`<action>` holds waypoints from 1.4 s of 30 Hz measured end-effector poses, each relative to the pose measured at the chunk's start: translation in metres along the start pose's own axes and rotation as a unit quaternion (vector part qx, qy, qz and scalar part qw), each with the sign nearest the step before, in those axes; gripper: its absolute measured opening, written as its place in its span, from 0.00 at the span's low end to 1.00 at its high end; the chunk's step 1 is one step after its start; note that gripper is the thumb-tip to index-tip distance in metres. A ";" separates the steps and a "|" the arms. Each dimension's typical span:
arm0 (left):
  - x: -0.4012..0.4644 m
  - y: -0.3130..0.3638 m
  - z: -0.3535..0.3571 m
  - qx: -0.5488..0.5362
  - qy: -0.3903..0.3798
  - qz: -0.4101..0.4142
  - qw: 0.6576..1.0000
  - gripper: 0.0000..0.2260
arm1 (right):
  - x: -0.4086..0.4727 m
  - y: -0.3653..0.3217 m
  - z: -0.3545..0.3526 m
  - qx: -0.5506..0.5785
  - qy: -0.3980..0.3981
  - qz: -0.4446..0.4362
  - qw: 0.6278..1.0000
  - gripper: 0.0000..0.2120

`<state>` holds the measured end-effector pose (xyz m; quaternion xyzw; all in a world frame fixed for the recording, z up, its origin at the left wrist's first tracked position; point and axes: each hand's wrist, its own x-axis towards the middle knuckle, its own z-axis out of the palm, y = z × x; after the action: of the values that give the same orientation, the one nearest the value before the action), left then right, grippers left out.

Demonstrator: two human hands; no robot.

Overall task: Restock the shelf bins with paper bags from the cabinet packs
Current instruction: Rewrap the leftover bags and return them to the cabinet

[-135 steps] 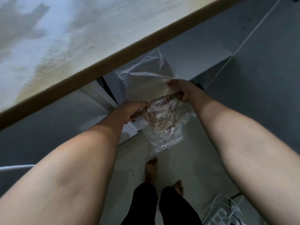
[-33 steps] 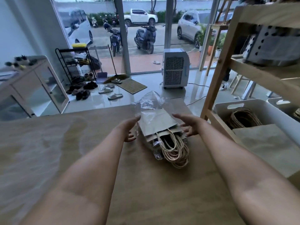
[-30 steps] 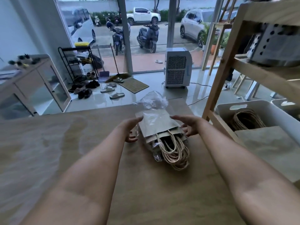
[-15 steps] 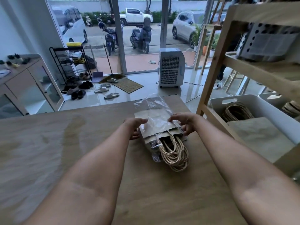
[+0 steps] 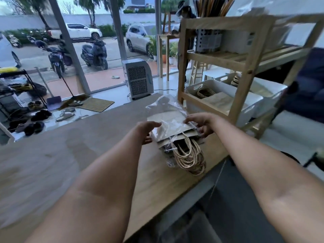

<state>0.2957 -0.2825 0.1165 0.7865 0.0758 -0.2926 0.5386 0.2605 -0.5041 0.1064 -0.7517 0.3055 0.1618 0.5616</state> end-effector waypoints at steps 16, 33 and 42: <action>-0.127 -0.054 0.176 0.128 -0.202 0.032 0.971 0.27 | -0.209 0.207 -0.075 0.114 0.170 0.104 0.973 0.15; -0.177 -0.220 0.226 0.152 -0.174 -0.086 0.969 0.24 | -0.252 0.375 -0.021 0.152 0.087 0.191 0.966 0.11; -0.127 -0.270 0.210 0.127 -0.125 -0.149 0.973 0.20 | -0.180 0.400 0.018 0.153 0.056 0.219 0.962 0.13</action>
<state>-0.0052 -0.3346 -0.0834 0.7853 0.0863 -0.4731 0.3899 -0.1306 -0.5103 -0.0919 -0.5794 0.5150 0.1901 0.6024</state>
